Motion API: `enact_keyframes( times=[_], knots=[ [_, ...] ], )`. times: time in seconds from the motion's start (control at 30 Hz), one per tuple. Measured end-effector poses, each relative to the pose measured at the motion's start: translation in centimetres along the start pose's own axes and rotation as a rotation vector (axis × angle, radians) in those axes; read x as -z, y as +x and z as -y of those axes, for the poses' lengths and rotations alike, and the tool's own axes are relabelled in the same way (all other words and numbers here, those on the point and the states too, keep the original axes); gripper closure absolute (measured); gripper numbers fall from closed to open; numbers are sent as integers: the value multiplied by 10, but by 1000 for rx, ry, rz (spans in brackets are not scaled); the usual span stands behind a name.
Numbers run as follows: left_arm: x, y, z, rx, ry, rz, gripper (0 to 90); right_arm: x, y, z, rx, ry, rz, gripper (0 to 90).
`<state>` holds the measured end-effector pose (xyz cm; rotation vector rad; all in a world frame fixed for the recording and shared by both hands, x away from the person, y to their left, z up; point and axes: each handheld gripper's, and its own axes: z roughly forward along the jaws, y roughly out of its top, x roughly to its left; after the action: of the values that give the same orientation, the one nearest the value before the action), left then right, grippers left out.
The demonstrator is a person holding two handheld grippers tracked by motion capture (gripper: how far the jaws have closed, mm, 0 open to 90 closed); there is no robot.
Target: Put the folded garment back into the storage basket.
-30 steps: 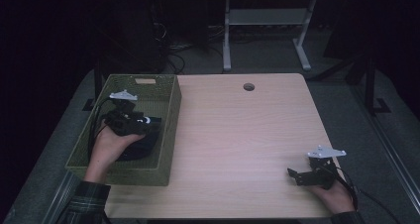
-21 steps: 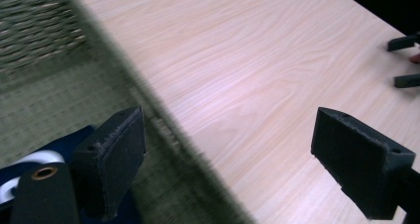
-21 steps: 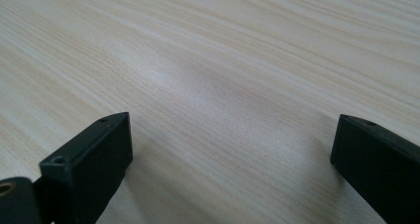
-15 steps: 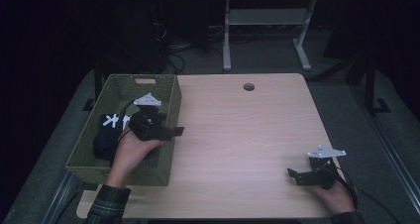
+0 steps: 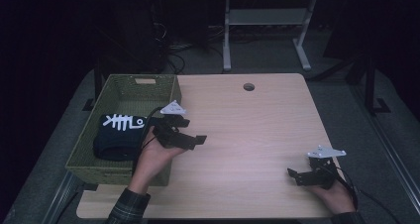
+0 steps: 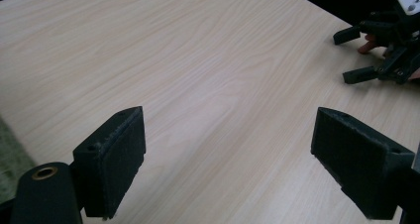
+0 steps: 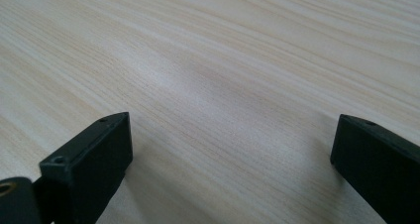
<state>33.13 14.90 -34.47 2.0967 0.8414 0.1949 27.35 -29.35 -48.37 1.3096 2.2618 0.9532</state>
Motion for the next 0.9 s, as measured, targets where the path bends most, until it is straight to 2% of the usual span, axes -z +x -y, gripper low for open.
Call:
enact_keyframes(
  times=[0.23, 0.4, 0.47, 0.53, 0.6, 0.77, 0.9],
  knots=[
    [-21, -13, 4, -37, 12, -7, 133, 0, 0, 0, -1, 0, 0, 22],
    [-39, -23, 10, -55, 27, 4, 134, 0, 0, 0, -4, 1, 0, 22],
    [-46, -27, 14, -81, 38, -4, 134, 0, 0, 0, -3, 1, 0, 22],
    [-56, -30, 18, -96, 65, 9, 133, -1, 0, -1, -4, 1, 1, 22],
    [-63, -32, 23, -101, 69, 13, 133, -1, 0, -1, -3, 2, 1, 22],
    [-75, -32, 37, -119, 78, 4, 133, -1, 0, -1, -3, 2, 1, 22],
    [-82, -27, 49, -109, 65, 3, 133, -1, 0, -1, -2, 2, 1, 22]
  ],
)
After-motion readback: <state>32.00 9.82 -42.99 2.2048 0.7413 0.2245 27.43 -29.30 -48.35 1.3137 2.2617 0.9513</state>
